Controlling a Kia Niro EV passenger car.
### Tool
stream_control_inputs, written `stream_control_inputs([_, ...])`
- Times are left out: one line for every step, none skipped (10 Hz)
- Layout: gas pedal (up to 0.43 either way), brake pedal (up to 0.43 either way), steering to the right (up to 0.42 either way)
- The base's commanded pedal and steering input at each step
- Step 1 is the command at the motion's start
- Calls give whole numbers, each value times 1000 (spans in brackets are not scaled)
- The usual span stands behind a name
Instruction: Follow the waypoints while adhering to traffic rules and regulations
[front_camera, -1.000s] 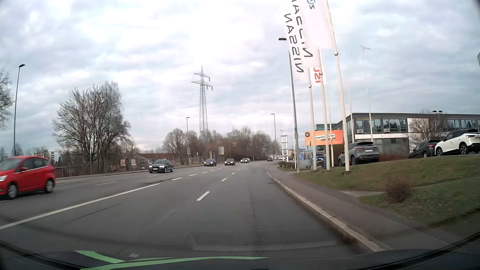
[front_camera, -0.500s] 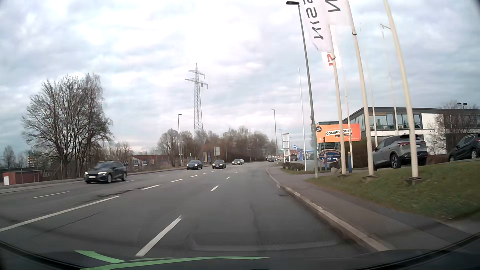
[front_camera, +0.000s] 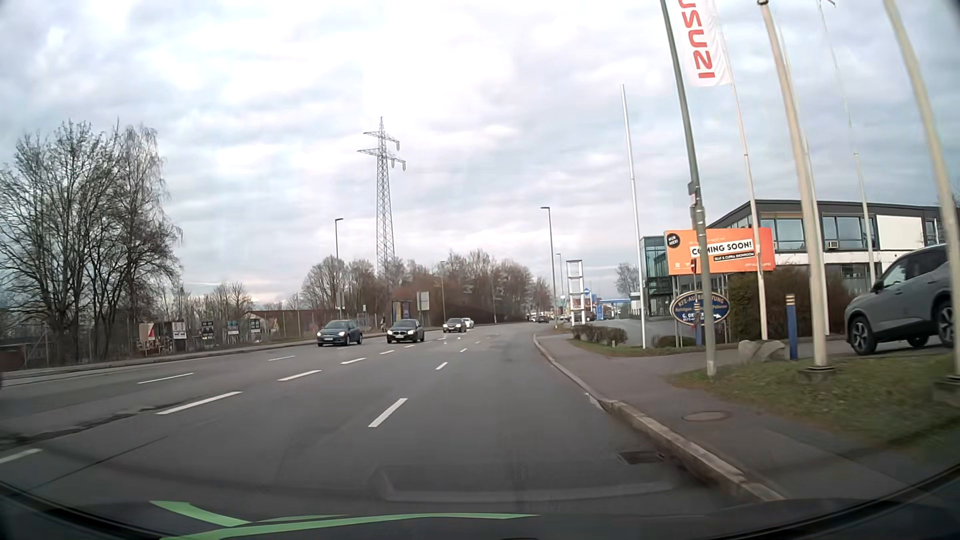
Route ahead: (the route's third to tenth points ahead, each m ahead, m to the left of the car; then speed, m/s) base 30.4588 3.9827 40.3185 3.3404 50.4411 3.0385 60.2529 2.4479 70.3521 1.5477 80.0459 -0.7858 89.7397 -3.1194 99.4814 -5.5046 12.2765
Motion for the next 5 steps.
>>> stream_control_inputs([79, 0, 10])
stream_control_inputs([79, 0, 11])
stream_control_inputs([79, 0, 11])
stream_control_inputs([79, 0, 11])
stream_control_inputs([79, 0, 11])
